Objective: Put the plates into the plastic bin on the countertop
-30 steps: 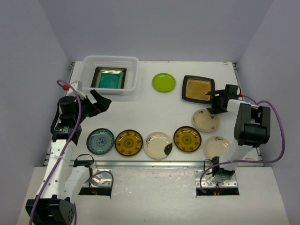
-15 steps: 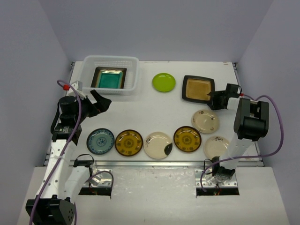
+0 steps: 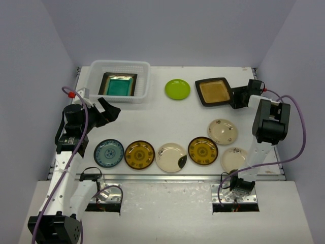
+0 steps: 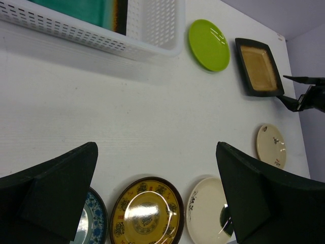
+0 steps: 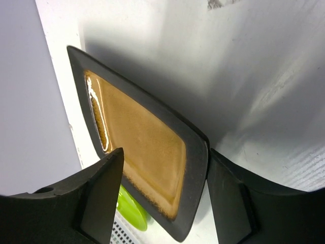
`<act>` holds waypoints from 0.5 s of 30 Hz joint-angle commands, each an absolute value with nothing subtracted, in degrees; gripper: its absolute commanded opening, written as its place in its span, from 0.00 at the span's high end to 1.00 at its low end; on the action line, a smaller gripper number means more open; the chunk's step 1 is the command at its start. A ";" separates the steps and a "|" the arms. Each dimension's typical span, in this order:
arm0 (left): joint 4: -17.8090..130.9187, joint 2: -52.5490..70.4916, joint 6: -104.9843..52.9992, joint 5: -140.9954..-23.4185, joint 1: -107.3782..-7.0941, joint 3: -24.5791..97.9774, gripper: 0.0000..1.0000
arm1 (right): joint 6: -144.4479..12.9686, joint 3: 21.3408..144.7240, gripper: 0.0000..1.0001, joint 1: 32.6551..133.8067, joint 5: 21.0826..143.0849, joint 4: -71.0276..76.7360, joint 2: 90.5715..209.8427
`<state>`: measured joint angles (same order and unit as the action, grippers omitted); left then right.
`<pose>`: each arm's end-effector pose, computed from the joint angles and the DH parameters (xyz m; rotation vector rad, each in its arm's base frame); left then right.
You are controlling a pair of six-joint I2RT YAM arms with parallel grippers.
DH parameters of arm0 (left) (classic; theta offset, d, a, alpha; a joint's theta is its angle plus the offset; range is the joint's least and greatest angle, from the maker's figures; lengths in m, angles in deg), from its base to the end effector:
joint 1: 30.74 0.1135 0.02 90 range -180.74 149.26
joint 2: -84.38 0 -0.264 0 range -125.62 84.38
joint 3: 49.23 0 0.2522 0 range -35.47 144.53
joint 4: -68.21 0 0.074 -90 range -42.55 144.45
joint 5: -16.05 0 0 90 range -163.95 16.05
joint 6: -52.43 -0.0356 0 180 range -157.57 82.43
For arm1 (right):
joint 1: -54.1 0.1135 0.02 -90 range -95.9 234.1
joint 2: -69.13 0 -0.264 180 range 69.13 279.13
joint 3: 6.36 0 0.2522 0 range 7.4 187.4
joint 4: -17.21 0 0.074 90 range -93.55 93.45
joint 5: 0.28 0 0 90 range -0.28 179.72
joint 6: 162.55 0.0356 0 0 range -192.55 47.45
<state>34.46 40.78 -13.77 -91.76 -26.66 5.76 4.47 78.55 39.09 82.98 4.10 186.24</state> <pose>0.1762 0.0016 0.3043 -0.2736 1.9599 -0.5296 0.4170 -0.1075 0.1364 1.7246 1.7471 0.6435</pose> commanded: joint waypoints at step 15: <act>36.26 41.14 -14.81 -92.67 -27.40 5.40 0.00 | 8.51 73.82 0.43 43.68 76.80 7.60 189.36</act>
